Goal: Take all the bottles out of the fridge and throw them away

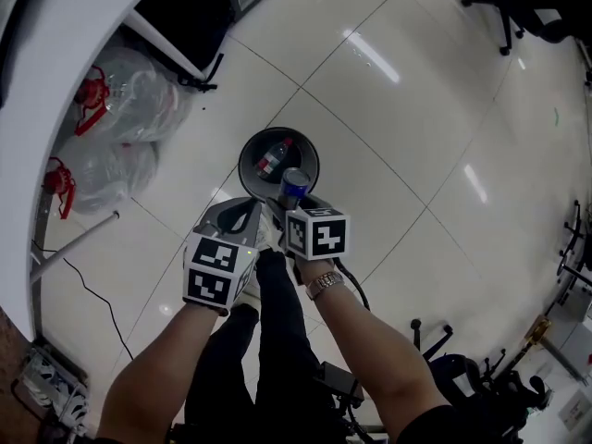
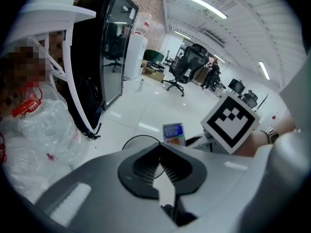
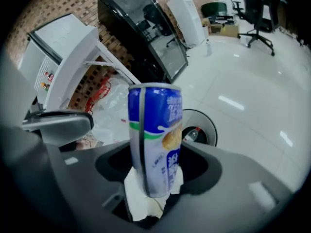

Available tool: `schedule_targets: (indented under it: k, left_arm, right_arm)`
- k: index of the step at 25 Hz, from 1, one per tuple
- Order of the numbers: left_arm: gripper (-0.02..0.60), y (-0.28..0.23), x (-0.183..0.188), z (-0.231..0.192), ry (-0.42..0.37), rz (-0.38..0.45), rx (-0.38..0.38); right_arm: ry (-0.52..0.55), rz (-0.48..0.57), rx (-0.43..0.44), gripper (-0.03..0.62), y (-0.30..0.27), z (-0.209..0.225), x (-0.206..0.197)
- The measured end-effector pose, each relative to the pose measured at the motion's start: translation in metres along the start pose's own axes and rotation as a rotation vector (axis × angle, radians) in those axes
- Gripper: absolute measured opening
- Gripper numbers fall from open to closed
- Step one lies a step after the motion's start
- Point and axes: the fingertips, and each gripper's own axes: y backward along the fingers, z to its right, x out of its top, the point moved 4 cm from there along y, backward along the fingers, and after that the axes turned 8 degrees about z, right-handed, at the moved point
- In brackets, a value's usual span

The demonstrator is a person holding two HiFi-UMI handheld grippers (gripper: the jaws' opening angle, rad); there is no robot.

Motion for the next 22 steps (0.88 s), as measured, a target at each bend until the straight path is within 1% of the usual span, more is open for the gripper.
schedule_targets:
  k: [9, 13, 16, 22]
  left_arm:
    - [0.003, -0.023, -0.025, -0.005, 0.018, -0.054, -0.021]
    - [0.003, -0.028, -0.031, -0.004, 0.021, -0.068, -0.028]
    - [0.003, -0.03, -0.031, -0.004, 0.022, -0.068, -0.029]
    - [0.003, -0.025, -0.02, -0.007, 0.024, -0.051, -0.021]
  right_arm:
    - [-0.1, -0.006, -0.024, 0.268, -0.04, 0.031, -0.012]
    - [-0.148, -0.022, -0.058, 0.27, -0.047, 0.042, -0.015]
    - [-0.147, -0.005, -0.091, 0.273, -0.046, 0.049, -0.015]
    - [-0.13, 0.001, -0.064, 0.268, -0.041, 0.036, -0.015]
